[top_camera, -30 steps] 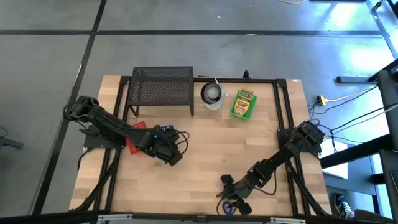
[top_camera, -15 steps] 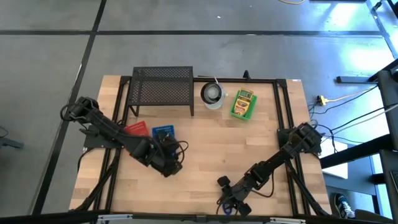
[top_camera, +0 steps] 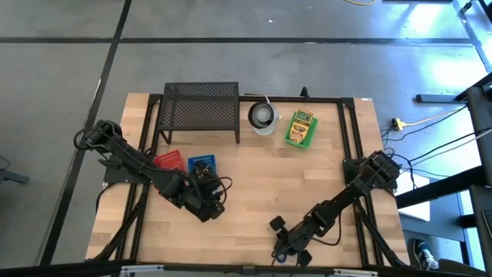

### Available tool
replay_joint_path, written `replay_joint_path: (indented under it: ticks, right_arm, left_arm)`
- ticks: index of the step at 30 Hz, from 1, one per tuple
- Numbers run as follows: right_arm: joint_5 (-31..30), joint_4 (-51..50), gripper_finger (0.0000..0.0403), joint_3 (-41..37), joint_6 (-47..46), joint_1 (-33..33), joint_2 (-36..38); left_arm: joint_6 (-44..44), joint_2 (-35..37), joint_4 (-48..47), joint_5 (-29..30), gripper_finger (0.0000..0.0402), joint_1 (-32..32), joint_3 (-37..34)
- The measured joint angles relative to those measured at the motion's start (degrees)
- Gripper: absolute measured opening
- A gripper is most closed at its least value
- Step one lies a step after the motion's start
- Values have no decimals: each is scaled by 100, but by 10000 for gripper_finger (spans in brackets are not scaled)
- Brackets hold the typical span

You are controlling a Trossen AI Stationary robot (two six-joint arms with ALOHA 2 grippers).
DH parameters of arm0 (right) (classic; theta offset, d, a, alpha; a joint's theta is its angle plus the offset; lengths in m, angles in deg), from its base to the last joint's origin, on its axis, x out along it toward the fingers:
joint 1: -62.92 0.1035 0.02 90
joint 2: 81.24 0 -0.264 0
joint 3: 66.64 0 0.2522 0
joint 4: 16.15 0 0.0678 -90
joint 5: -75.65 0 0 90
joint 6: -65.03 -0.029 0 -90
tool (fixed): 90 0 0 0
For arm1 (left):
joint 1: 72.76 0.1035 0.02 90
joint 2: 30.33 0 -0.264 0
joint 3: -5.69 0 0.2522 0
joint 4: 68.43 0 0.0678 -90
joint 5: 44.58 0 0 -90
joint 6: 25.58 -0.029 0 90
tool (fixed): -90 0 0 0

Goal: Pick & Place Office Desk Supplies
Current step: Put the blue spring keychain into the red bin

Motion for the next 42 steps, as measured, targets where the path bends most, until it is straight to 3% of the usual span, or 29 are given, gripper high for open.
replay_joint_path:
  ticks: [10,19,24,33,36,42]
  right_arm:
    - [-60,-2,14,-6,13,-2,5]
    - [-439,-494,27,-89,-40,-222,571]
    - [-1463,-458,20,-70,226,-431,1125]
    - [-3509,-409,27,-63,883,-826,1846]
    - [-3797,-362,27,-59,1029,-969,1906]
    - [-3814,-290,28,-56,1257,-1113,1910]
  left_arm:
    - [-9,0,17,406,141,-57,0]
    - [-11,0,28,910,130,-127,0]
    - [-535,0,345,1157,130,-127,-4]
    - [-2431,-7,1994,1177,150,-129,-4]
    - [-3004,-34,2337,1181,170,-127,-4]
    - [-3584,-312,2723,1174,216,-42,-4]
